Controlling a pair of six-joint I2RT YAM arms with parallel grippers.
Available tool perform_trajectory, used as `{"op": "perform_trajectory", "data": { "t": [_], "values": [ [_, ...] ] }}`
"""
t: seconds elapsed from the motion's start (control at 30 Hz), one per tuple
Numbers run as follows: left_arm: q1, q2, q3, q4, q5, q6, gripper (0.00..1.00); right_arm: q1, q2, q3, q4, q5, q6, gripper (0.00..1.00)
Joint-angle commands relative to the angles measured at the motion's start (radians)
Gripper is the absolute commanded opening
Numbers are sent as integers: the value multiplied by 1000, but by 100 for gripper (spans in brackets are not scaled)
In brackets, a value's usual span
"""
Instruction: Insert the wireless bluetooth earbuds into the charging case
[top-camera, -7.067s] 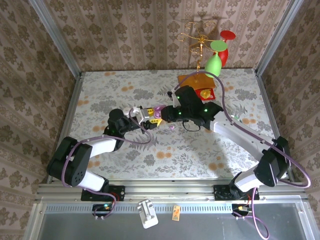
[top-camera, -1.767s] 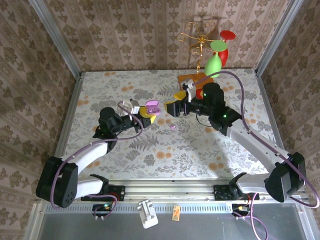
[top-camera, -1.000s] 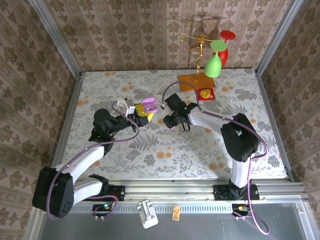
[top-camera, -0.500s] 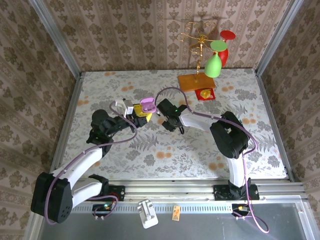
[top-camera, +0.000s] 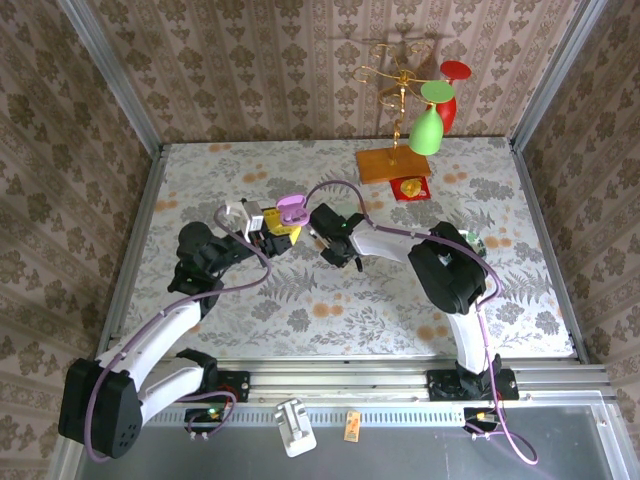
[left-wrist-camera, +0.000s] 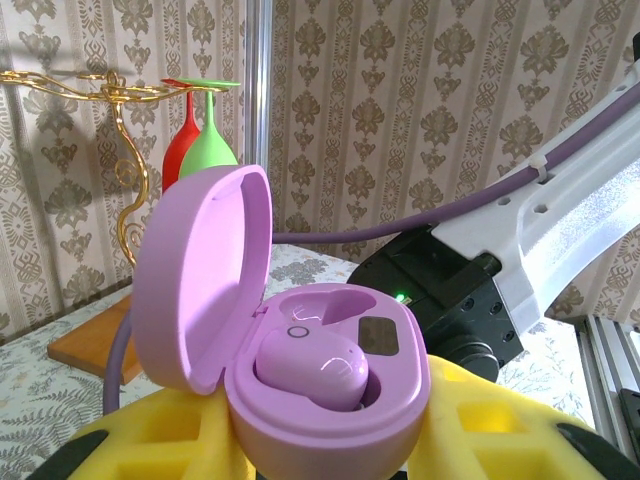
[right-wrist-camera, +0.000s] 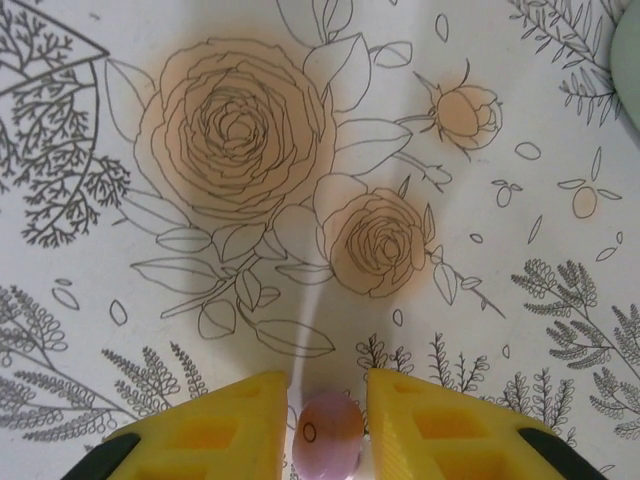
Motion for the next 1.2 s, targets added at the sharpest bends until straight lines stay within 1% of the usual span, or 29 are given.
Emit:
{"op": "perform_trajectory", "data": {
  "t": [0.0,0.2,0.3,0.43,0.63,0.73,0.9,0.93,1.17],
  "values": [
    [9,-12,3,5,-3,24,21,7,29,32,-55,47,-19,28],
    [9,-5,1,4,-4,27,21,11,32,39,-81,63,-24,26],
    [9,0,1,8,-5,29,21,10,30,37,-92,68,-21,22],
    [9,14,0,20,-5,27,21,11,17,33,-96,74,-2,20],
    [8,34,-3,41,-2,26,21,-3,-65,2,-71,11,47,19],
    [8,43,-4,52,-1,25,21,-25,-119,-21,-54,-45,76,19],
    [8,59,-3,68,2,21,21,-71,-215,-79,-26,-176,124,19],
    [8,64,-2,70,2,20,21,-83,-240,-96,13,-207,135,19],
    [8,94,1,103,11,-2,21,-138,-431,-196,102,-396,191,20]
  ]
}}
